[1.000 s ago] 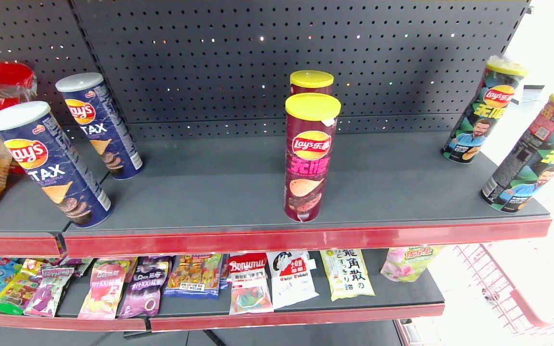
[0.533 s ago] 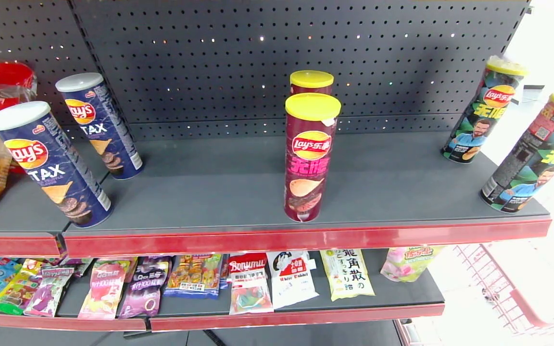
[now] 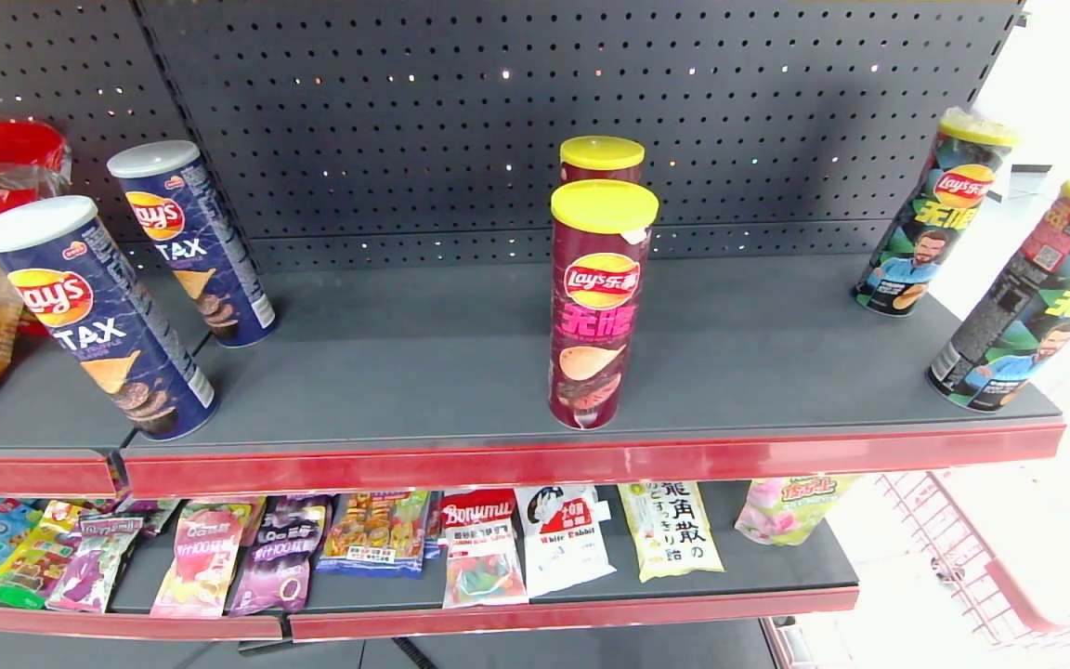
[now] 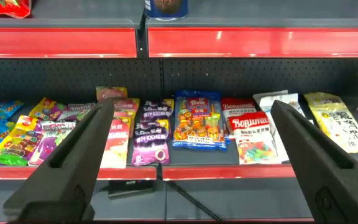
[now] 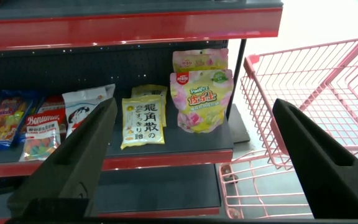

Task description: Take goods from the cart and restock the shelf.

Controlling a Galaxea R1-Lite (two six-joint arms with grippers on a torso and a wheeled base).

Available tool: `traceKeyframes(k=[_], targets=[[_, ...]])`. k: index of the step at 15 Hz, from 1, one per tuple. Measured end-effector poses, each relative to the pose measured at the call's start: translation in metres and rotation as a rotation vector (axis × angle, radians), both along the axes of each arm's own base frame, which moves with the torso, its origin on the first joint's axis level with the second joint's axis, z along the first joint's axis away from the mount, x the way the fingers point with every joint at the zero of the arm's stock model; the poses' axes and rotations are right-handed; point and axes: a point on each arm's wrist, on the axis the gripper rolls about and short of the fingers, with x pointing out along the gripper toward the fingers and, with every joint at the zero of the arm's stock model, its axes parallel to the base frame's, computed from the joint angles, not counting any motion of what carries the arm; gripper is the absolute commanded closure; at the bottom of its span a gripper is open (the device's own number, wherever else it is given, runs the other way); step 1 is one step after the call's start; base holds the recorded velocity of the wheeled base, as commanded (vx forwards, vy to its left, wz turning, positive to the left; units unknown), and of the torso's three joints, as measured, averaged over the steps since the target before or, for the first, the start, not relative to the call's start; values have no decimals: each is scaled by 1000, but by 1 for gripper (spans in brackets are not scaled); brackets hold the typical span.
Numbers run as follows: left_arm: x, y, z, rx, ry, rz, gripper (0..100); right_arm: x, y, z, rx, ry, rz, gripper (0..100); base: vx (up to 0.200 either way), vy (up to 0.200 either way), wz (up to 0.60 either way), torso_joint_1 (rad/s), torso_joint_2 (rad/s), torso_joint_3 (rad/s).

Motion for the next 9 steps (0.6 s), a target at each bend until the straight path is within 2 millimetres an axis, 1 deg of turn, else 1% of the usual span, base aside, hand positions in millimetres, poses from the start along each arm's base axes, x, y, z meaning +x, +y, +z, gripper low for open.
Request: traceKeyframes(k=[9], targets=[[0,0,0,0,0,0,0,0,0,0,3,0,-1,0,0,0,0,0,0,0]])
